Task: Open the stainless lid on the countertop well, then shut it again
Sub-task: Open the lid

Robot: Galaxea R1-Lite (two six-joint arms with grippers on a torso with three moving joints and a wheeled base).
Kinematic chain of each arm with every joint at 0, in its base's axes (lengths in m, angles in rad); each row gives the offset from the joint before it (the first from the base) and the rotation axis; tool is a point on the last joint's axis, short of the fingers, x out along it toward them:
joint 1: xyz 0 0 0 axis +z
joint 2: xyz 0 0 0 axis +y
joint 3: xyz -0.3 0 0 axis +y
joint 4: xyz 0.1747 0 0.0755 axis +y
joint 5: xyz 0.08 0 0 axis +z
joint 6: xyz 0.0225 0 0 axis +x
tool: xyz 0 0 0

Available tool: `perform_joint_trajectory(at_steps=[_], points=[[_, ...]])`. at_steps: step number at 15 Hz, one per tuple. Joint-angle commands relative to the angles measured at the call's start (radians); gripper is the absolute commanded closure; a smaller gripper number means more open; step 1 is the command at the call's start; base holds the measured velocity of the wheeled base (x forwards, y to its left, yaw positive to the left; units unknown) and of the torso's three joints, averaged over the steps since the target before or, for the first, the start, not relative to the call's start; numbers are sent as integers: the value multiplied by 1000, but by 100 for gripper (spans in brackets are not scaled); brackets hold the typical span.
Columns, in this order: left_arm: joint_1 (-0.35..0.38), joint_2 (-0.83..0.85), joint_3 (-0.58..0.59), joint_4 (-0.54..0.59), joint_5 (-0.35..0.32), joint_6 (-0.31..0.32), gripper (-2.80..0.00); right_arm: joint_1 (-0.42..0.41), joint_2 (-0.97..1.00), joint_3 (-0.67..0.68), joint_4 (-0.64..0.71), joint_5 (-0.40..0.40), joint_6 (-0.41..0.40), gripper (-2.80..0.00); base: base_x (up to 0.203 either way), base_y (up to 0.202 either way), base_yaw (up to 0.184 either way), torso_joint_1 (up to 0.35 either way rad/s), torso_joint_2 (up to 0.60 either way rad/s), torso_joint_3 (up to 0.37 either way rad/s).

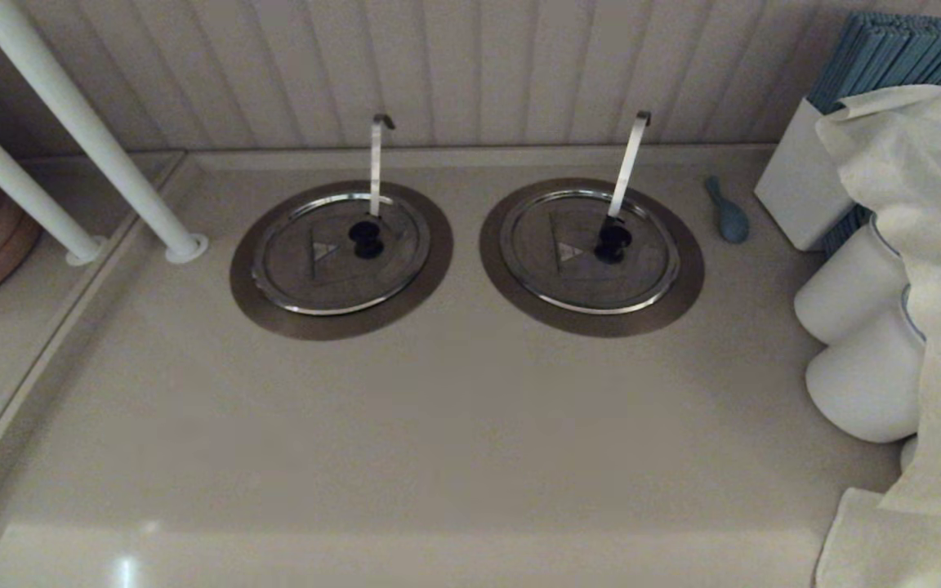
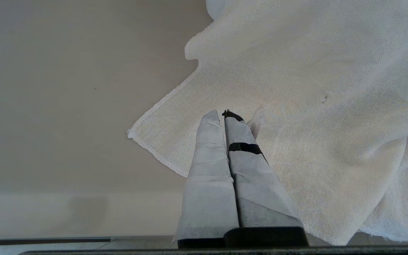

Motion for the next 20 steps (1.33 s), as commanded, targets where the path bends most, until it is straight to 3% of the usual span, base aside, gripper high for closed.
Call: perform_joint_trajectory(at_steps=[1, 5, 9, 12, 20], points=[[0, 2, 0, 0, 0, 0, 0, -1, 0, 0, 0, 1, 0, 0, 0, 0, 0, 0, 0, 0], [0, 1, -11, -1, 2, 3, 0, 0, 0, 0, 0, 1, 0, 0, 0, 0, 0, 0, 0, 0], [0, 27, -245, 72, -7, 1, 0, -1, 0, 0, 0, 1, 0, 0, 0, 0, 0, 0, 0, 0], [0, 157, -354, 124, -29, 1, 0, -1, 0, 0, 0, 1, 0, 0, 0, 0, 0, 0, 0, 0], [1, 589, -620, 126, -27, -3, 0, 0, 0, 0, 0, 1, 0, 0, 0, 0, 0, 0, 0, 0]])
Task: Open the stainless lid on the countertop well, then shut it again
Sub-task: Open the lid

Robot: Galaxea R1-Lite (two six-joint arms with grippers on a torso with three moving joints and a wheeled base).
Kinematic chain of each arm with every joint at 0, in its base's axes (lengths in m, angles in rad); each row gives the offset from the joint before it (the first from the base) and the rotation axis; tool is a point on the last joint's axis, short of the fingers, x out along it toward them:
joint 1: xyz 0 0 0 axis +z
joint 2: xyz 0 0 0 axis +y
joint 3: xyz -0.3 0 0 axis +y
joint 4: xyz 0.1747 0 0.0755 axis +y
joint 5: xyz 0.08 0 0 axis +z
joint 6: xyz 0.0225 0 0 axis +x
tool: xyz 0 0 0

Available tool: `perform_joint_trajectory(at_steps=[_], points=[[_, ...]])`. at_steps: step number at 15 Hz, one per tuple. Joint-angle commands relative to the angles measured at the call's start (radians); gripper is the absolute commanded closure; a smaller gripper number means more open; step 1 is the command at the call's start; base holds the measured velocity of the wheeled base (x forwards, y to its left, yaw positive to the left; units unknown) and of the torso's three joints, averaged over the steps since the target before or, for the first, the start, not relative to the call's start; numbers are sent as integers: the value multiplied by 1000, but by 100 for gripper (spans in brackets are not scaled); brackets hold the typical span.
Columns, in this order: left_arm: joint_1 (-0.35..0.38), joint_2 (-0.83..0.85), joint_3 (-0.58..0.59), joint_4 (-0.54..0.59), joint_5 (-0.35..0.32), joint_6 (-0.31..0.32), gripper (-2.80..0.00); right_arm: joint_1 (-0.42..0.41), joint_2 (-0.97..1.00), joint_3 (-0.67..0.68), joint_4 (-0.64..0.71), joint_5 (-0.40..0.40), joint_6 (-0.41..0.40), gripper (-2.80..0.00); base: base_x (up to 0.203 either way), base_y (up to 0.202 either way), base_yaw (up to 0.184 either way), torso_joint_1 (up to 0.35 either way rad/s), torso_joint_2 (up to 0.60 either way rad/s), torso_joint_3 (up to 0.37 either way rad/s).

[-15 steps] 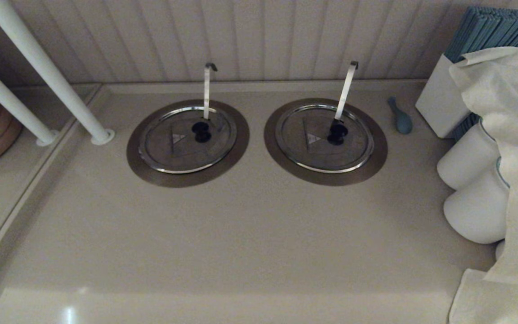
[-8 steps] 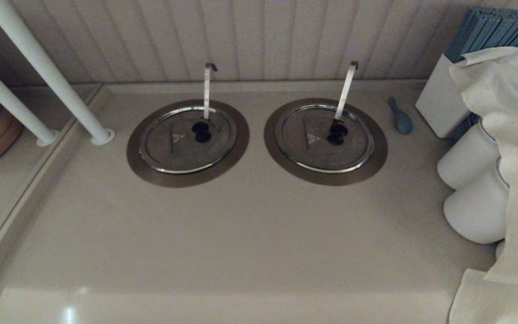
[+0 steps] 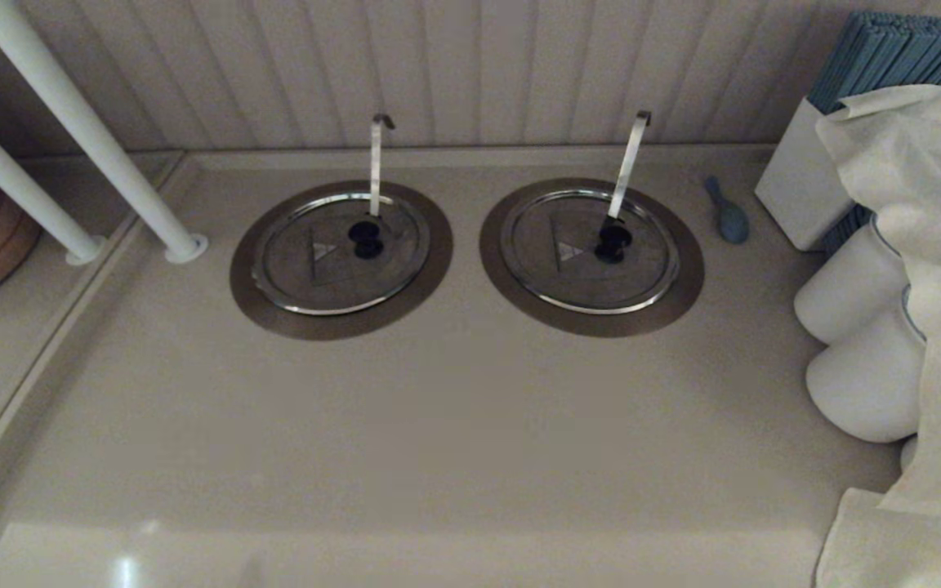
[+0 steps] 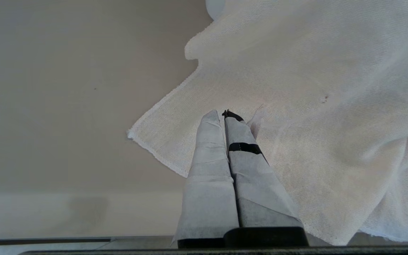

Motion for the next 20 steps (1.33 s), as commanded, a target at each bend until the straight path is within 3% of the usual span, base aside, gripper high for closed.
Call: perform_joint_trajectory(at_steps=[1, 8, 13, 17, 20], points=[[1, 166, -82, 0, 1, 0, 0, -1, 0, 0, 0, 0, -1, 0, 0, 0, 0, 0, 0, 0], [-30, 608, -461, 22, 41, -6, 0, 0, 0, 0, 0, 0, -1, 0, 0, 0, 0, 0, 0, 0], [-219, 951, -813, 134, 146, -114, 0, -1, 0, 0, 0, 0, -1, 0, 0, 0, 0, 0, 0, 0], [-251, 1155, -1043, 151, 165, -153, 0, 1, 0, 0, 0, 0, -1, 0, 0, 0, 0, 0, 0, 0], [-254, 1241, -1088, 122, 209, -204, 0, -1, 0, 0, 0, 0, -1, 0, 0, 0, 0, 0, 0, 0]])
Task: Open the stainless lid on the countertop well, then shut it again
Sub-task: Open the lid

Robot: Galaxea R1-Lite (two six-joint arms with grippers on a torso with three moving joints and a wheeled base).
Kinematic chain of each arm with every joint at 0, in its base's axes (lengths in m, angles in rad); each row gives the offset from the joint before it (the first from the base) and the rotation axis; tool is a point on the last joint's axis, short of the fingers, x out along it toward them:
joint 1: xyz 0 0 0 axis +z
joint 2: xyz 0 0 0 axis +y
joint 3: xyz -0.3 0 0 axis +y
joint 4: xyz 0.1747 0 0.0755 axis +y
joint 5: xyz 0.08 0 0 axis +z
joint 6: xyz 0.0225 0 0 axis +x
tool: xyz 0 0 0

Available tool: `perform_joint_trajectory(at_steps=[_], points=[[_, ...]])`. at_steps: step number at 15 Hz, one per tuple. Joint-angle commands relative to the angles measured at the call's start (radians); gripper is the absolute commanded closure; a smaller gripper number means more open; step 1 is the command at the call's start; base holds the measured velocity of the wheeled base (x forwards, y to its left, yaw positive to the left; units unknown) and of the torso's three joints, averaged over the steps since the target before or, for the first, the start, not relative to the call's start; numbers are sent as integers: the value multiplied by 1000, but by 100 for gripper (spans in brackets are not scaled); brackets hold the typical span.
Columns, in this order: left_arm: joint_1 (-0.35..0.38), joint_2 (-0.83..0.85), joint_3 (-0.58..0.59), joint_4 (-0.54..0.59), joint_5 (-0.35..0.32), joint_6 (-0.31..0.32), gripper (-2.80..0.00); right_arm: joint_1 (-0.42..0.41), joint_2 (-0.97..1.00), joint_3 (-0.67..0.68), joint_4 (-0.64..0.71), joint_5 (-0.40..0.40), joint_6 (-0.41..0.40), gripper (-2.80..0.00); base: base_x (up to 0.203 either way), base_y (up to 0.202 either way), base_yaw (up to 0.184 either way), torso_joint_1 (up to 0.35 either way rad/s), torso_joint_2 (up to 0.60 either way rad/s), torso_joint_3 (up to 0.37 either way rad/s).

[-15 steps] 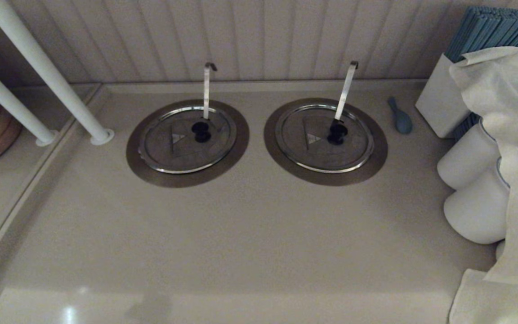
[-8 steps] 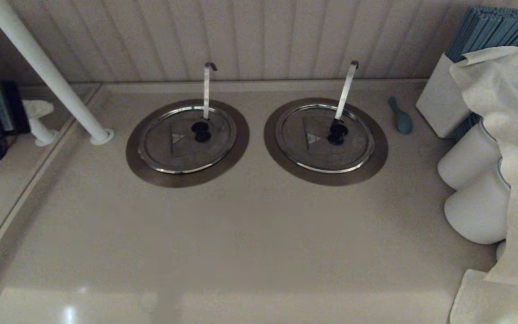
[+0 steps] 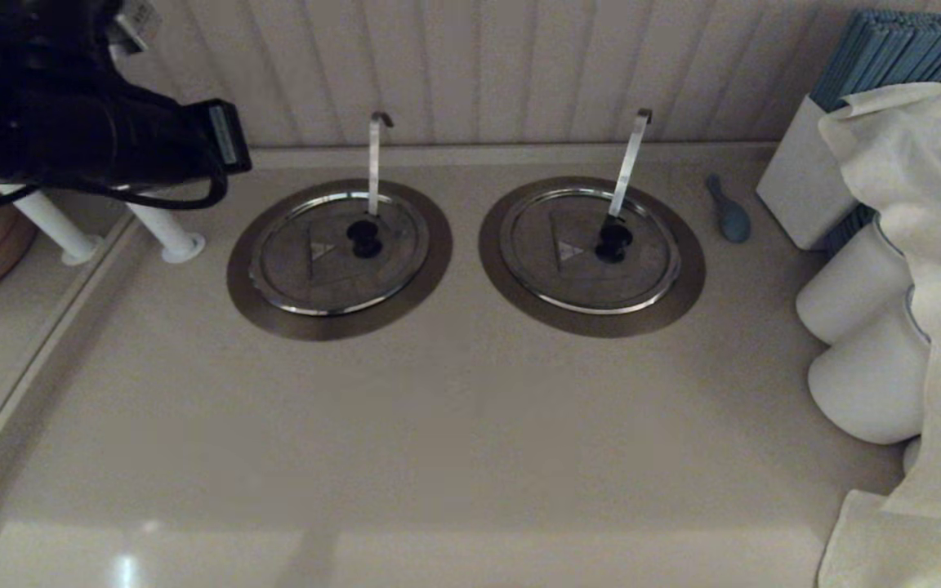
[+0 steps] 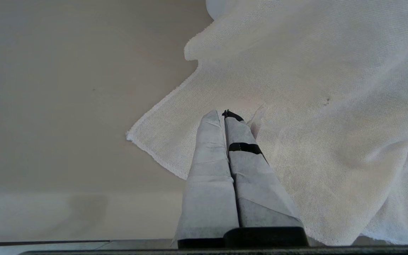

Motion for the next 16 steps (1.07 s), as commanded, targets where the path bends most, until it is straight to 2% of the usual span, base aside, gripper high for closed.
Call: perform_joint_trajectory(at_steps=[1, 3, 4, 5, 7, 11, 12, 16], points=[[-1, 57, 32, -20, 6, -5, 0, 1, 0, 0, 0, 1, 0, 0, 0, 0, 0, 0, 0, 0], [0, 72, 97, -148, 6, -2, 0, 0, 0, 0, 0, 1, 0, 0, 0, 0, 0, 0, 0, 0], [0, 107, 98, -248, 7, 10, 0, 0, 0, 0, 0, 1, 0, 0, 0, 0, 0, 0, 0, 0], [-1, 139, 89, -301, 4, 35, 0, 0, 0, 0, 0, 1, 0, 0, 0, 0, 0, 0, 0, 0], [-1, 202, 42, -311, 2, 50, 0, 1, 0, 0, 0, 1, 0, 0, 0, 0, 0, 0, 0, 0], [-35, 256, 14, -316, 0, 26, 0, 0, 0, 0, 0, 1, 0, 0, 0, 0, 0, 0, 0, 0], [-36, 261, 15, -317, -1, 15, -280, 1, 0, 0, 0, 1, 0, 0, 0, 0, 0, 0, 0, 0], [-49, 281, 16, -326, -2, -8, -280, 0, 0, 0, 0, 1, 0, 0, 0, 0, 0, 0, 0, 0]])
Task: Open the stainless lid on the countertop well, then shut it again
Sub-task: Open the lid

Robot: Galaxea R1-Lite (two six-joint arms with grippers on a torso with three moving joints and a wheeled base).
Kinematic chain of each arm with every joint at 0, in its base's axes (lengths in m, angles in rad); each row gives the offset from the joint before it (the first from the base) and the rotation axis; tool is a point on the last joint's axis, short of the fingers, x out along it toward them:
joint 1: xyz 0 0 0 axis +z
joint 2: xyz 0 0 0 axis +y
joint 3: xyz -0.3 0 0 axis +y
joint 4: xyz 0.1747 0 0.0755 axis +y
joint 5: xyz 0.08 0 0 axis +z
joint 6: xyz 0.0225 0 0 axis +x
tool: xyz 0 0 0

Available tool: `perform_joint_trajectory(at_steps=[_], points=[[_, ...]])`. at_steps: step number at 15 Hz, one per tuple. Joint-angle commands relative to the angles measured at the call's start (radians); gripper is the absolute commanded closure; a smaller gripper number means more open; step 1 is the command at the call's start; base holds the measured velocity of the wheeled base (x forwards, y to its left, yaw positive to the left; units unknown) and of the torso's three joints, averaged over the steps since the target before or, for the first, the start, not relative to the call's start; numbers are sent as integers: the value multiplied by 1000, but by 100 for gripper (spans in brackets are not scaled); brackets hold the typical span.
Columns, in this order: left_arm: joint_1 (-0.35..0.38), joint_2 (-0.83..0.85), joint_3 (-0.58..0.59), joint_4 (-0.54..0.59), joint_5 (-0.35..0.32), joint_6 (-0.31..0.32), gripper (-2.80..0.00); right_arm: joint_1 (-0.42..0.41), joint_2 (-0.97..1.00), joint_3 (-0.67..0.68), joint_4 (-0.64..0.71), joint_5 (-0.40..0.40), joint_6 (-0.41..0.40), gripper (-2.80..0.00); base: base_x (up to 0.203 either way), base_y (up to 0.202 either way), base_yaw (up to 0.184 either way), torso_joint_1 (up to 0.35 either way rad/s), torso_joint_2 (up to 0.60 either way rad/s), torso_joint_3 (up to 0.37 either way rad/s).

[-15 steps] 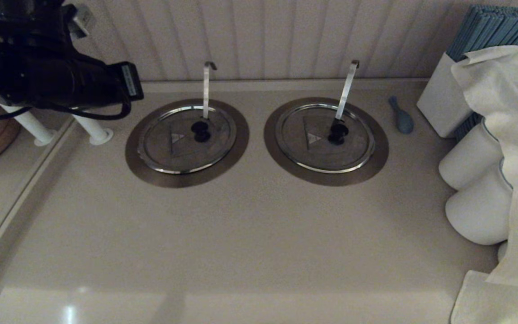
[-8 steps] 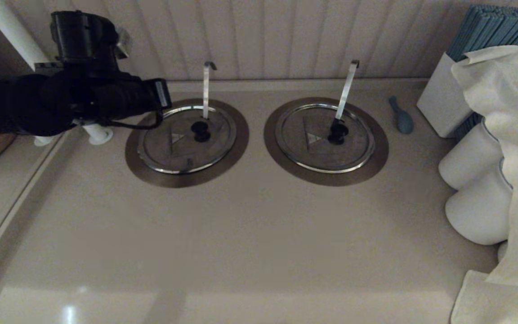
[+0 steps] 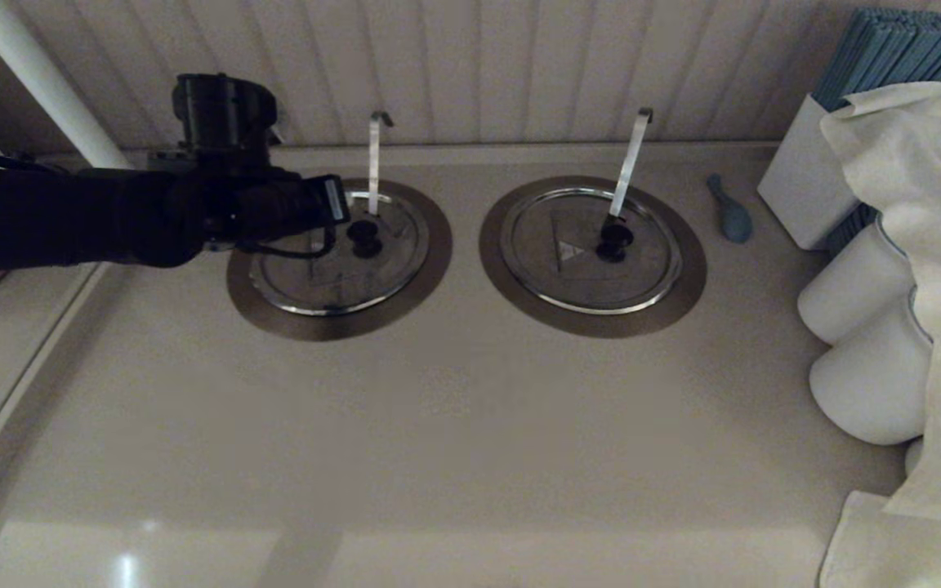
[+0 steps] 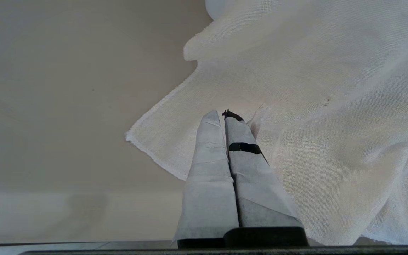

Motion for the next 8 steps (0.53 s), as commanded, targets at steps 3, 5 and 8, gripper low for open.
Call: perform_joint_trajectory(at_steps=[3, 5, 8], points=[[-28, 37, -6, -5, 7, -44, -280, 1, 0, 0, 0, 1, 0, 0, 0, 0, 0, 0, 0, 0], [-46, 57, -5, -98, 9, -84, -280, 0, 0, 0, 0, 1, 0, 0, 0, 0, 0, 0, 0, 0], [-58, 74, 33, -142, 18, -88, -280, 0, 0, 0, 0, 1, 0, 0, 0, 0, 0, 0, 0, 0]])
